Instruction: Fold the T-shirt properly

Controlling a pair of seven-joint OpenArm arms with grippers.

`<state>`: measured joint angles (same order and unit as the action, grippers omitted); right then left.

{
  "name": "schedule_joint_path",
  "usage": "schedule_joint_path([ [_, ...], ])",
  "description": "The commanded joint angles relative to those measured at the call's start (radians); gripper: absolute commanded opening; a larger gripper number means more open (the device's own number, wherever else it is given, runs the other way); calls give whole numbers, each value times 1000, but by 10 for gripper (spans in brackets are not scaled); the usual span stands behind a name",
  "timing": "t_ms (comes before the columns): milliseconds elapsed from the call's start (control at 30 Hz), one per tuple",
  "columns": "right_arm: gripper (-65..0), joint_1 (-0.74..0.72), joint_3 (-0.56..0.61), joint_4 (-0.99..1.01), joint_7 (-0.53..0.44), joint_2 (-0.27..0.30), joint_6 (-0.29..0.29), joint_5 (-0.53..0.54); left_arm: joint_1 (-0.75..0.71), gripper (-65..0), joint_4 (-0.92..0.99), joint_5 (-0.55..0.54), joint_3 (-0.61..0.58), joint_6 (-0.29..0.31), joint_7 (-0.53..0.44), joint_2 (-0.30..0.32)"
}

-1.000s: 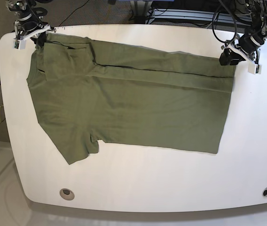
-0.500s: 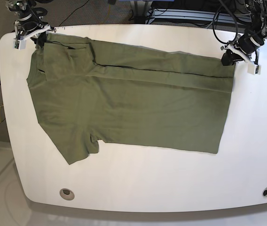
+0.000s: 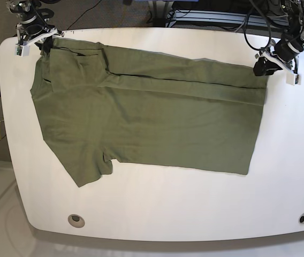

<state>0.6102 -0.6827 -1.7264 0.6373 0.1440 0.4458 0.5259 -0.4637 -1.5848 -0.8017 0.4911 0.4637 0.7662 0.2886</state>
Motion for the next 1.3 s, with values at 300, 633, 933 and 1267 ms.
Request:
schedule_joint_path([
  [300,-650,0,-9,-13,-13,15,1,5,-9,-404,-17,-21,129,-3,8,34],
  [633,-650,-9,-9,-17,-8,20,6,4,-13,-648,-21,-4,70,-9,-10,16],
  [933,-650,-18,-5,-17,-4,18,4,4,-7,-650,-28,25,41,-12,-19,13],
  [1267,-650,-16,-4,-18,-2,18,5,0,14,-454,-44,28,-32,-14,-21,15],
])
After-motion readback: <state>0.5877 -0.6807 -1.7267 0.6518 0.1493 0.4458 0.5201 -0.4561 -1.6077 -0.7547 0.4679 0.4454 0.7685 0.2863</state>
